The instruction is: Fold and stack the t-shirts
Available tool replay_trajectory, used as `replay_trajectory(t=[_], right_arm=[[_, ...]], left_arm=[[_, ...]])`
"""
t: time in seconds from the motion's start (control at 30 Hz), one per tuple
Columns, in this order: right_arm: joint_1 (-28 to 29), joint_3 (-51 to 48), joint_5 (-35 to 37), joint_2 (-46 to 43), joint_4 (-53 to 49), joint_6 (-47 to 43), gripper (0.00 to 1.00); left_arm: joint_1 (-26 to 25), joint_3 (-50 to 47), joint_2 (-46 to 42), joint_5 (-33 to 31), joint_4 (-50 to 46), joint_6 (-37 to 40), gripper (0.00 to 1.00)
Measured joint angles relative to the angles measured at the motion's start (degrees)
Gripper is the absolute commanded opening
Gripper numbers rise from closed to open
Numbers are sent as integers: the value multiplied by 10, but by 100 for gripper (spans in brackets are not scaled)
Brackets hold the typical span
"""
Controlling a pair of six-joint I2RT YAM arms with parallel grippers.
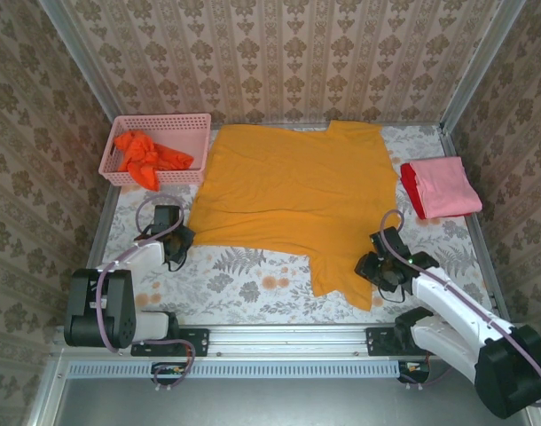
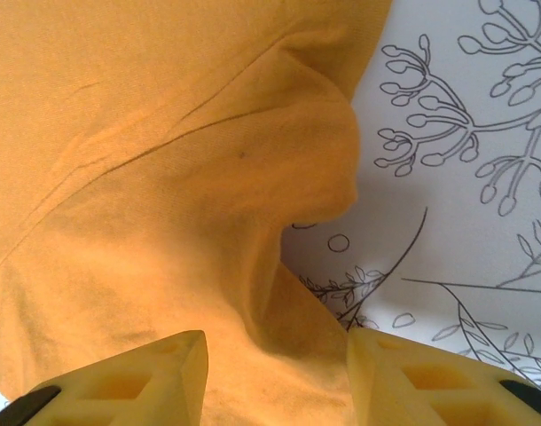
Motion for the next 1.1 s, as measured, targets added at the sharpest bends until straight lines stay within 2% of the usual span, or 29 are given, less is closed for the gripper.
replay_trajectory(t=[0.27, 0.37, 0.47, 0.6, 0.8, 1.1], right_arm=[[0, -21, -5, 1, -1, 0, 40], [0, -21, -11, 18, -1, -2, 25], [0, -21, -13, 25, -1, -3, 0], [0, -16, -9, 13, -17, -8, 0], [-9, 35, 41, -74, -110, 14, 0], [-29, 120, 89, -145, -243, 55, 0]], left_arm=[[0, 0, 0, 0, 0, 0, 0], [0, 0, -1, 0, 0, 0, 0], [0, 0, -7, 0, 0, 0, 0], [0, 0, -17, 0, -2, 0, 0], [-1, 0, -67, 0, -25, -1, 0], [-49, -20, -192, -5, -92, -33, 0]])
